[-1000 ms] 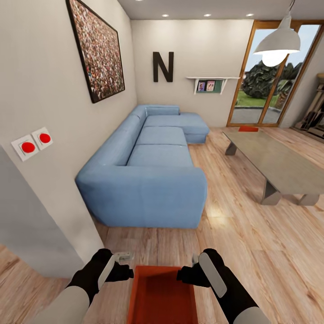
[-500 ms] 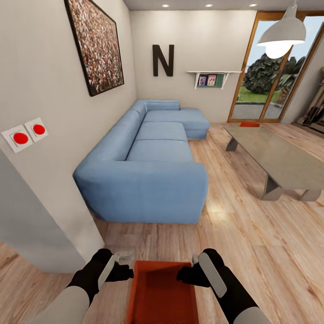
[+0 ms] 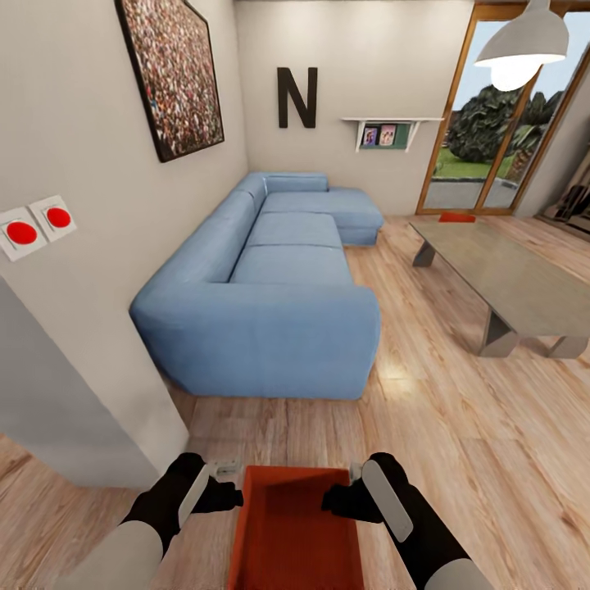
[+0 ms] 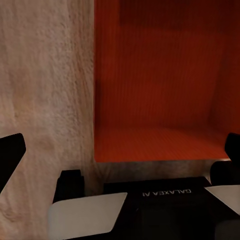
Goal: Move the two storage containers from the living room to the garage. In the garage, place one container on the floor and stack the other container on top of it (either order is fine).
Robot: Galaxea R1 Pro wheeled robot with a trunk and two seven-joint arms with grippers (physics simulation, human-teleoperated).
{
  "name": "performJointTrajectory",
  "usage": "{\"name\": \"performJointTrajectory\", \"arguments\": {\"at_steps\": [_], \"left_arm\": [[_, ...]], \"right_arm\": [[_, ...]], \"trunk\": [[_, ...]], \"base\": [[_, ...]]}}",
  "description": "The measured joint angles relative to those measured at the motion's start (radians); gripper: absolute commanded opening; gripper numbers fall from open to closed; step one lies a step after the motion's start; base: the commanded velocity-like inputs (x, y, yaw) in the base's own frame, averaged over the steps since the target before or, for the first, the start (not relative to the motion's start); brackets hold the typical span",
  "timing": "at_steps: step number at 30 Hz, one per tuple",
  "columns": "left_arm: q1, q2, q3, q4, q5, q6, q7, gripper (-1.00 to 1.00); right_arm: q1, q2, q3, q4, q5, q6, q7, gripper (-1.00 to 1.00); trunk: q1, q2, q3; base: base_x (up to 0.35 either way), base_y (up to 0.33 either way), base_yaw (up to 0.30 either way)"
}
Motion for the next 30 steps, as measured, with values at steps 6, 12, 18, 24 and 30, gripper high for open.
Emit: {"name": "performJointTrajectory", "arguments": {"at_steps": [6,12,18,24,30], "left_arm": [[0.0,0.0,0.0,0.0,0.0,0.0,0.002,1.0],[0.0,0.0,0.0,0.0,-0.001,0.0,0.002,1.0],[0.0,0.0,0.0,0.0,0.0,0.0,0.002,1.0],[0.0,0.0,0.0,0.0,0.0,0.0,0.003,1.0],[0.0,0.0,0.0,0.0,0.0,0.0,0.002,1.0]], "right_arm": [[0.0,0.0,0.0,0.0,0.0,0.0,0.0,1.0],[0.0,0.001,0.0,0.0,0.0,0.0,0.0,1.0],[0.0,0.0,0.0,0.0,0.0,0.0,0.0,1.0],[0.0,0.0,0.0,0.0,0.0,0.0,0.0,1.0],[0.0,0.0,0.0,0.003,0.0,0.0,0.0,1.0]], "trunk": [[0.023,-0.042,-0.028],[0.046,-0.084,-0.057],[0.069,-0.126,-0.085],[0.092,-0.168,-0.106],[0.115,-0.21,-0.125]], "base": [[0.0,0.0,0.0],[0.0,0.0,0.0],[0.0,0.0,0.0],[0.0,0.0,0.0],[0.0,0.0,0.0]]}}
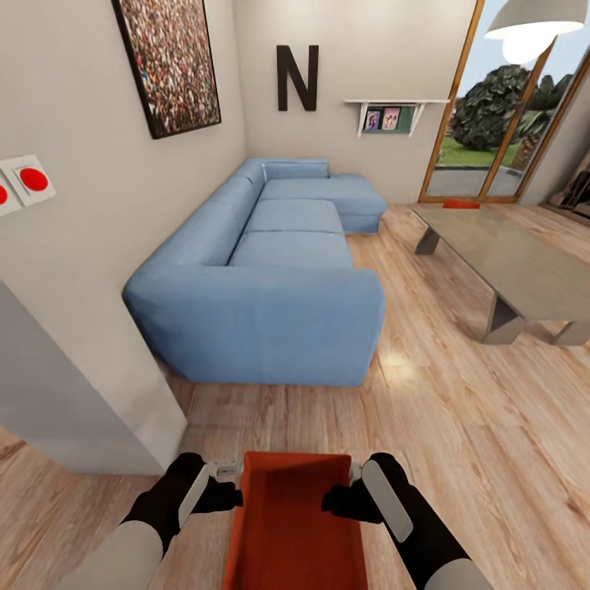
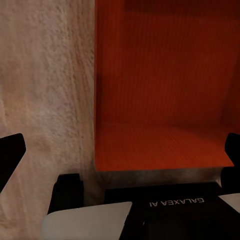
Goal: Move the two storage containers from the living room to the garage. In the garage, place one container on the floor and stack the other container on top of it (either order is fine).
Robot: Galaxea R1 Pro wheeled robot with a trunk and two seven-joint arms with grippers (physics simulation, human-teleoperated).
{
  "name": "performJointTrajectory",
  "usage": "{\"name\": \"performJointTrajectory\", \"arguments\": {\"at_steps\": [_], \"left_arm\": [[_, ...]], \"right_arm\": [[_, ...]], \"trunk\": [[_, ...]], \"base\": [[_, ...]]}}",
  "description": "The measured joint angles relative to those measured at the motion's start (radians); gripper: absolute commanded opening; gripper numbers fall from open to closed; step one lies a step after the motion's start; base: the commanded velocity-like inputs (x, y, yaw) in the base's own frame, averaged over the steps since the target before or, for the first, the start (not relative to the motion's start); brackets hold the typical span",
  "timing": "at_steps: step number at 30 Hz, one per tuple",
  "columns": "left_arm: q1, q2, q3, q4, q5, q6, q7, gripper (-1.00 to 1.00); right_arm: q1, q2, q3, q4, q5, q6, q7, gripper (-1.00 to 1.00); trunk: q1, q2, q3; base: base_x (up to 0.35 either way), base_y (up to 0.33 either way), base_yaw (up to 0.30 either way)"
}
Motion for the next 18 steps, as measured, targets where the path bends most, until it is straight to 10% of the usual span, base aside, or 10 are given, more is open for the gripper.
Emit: {"name": "performJointTrajectory", "arguments": {"at_steps": [18], "left_arm": [[0.0,0.0,0.0,0.0,0.0,-0.001,-0.001,1.0]], "right_arm": [[0.0,0.0,0.0,0.003,0.0,0.0,0.0,1.0]], "trunk": [[0.023,-0.042,-0.019]], "base": [[0.0,0.0,0.0]]}}
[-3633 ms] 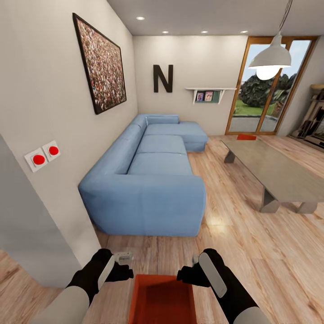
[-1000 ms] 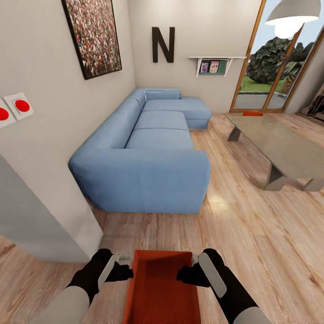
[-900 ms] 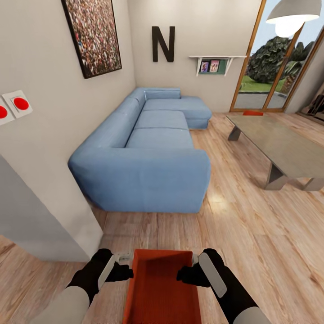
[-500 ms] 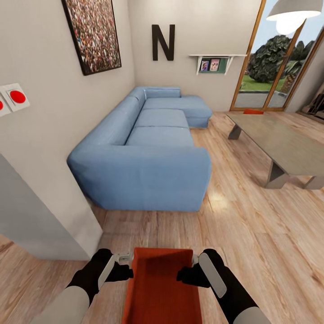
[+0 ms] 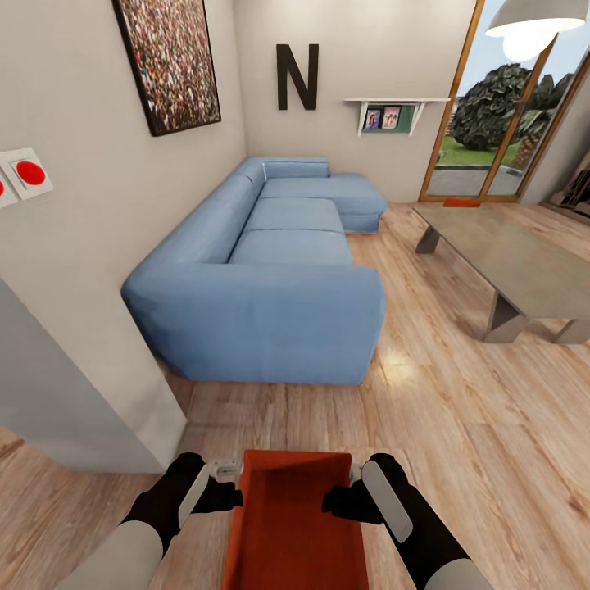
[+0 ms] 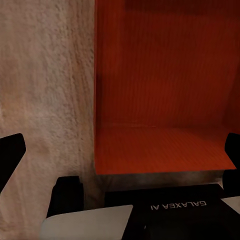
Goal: Move the two storage containers from the living room to the garage. In the garage, place one container on the floor and stack the other container on top of it (either order is fine).
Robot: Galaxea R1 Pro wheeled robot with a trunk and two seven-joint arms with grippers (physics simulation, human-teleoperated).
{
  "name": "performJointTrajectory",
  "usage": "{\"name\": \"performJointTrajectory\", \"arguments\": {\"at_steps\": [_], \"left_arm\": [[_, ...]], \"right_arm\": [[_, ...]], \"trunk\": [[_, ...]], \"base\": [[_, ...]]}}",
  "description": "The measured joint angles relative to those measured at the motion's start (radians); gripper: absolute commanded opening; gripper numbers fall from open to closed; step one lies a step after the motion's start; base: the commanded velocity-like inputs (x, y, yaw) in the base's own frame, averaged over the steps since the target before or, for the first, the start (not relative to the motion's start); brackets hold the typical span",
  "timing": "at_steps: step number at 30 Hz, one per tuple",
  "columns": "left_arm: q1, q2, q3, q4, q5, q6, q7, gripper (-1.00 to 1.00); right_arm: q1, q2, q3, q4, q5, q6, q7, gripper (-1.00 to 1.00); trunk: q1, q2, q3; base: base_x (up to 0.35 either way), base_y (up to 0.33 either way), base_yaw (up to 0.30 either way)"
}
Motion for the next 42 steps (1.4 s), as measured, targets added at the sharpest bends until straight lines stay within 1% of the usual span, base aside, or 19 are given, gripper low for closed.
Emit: {"name": "performJointTrajectory", "arguments": {"at_steps": [2,12,17,24,33,42], "left_arm": [[0.0,0.0,0.0,0.0,0.0,0.0,0.0,1.0],[0.0,0.0,-0.001,0.0,-0.001,0.0,0.004,1.0],[0.0,0.0,0.0,0.0,0.0,0.0,0.003,1.0],[0.0,0.0,0.0,0.0,0.0,0.0,0.003,1.0],[0.0,0.0,0.0,0.0,0.0,0.0,0.003,1.0],[0.0,0.0,0.0,0.0,0.0,0.0,0.003,1.0]], "right_arm": [[0.0,0.0,0.0,0.0,0.0,0.0,0.0,1.0],[0.0,-0.001,0.0,0.0,0.0,0.0,0.0,1.0],[0.0,-0.001,0.0,0.0,0.0,0.0,0.0,1.0],[0.0,-0.001,0.0,0.0,0.0,0.0,0.0,1.0],[0.0,0.0,0.0,0.0,0.0,0.0,-0.001,1.0],[0.0,-0.001,0.0,0.001,0.0,0.0,-0.001,1.0]], "trunk": [[0.0,0.0,0.0],[0.038,-0.07,-0.031],[0.038,-0.07,-0.031],[0.038,-0.07,-0.031],[0.038,-0.07,-0.031],[0.038,-0.07,-0.041]], "base": [[0.0,0.0,0.0],[0.0,0.0,0.0],[0.0,0.0,-0.005],[0.0,0.0,-0.135],[0.0,0.0,-0.014],[0.0,0.0,0.0]]}}
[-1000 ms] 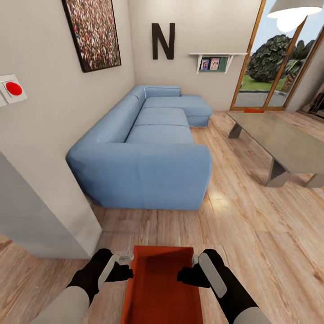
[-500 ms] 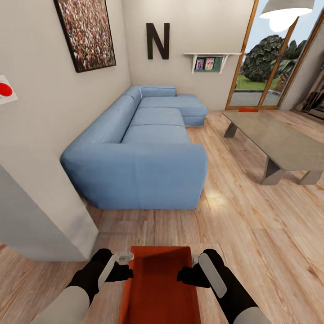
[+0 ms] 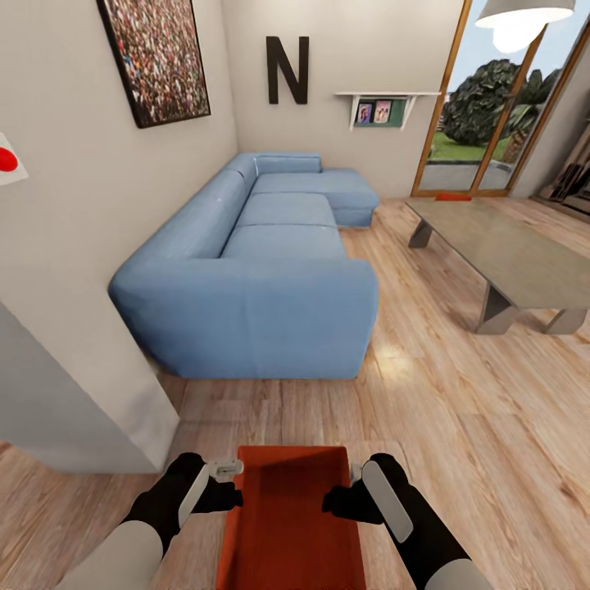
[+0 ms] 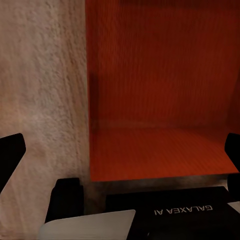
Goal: Move the two storage containers from the living room to the garage. In the garage, place one container on the floor and stack the other container on top of it (either order is fine).
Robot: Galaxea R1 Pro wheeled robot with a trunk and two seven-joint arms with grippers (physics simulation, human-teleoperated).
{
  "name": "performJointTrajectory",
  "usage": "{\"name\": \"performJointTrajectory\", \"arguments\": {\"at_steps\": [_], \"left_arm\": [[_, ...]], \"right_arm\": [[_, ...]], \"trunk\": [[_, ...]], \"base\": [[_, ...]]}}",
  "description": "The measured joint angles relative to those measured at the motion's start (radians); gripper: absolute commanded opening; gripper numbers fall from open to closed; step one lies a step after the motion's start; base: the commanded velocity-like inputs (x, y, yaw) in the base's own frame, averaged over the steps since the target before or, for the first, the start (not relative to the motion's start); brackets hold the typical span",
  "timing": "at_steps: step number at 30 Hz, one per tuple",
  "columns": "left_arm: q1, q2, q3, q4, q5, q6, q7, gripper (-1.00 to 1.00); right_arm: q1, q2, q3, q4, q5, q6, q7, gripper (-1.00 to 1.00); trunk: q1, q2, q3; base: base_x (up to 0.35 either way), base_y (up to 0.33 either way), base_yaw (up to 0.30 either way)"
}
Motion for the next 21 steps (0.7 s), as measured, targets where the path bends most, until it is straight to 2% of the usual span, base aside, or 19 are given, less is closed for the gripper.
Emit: {"name": "performJointTrajectory", "arguments": {"at_steps": [21], "left_arm": [[0.0,0.0,0.0,0.0,0.0,0.0,0.0,1.0]], "right_arm": [[0.0,0.0,0.0,0.0,0.0,0.0,0.0,1.0]], "trunk": [[0.0,0.0,-0.034]], "base": [[0.0,0.0,0.0]]}}
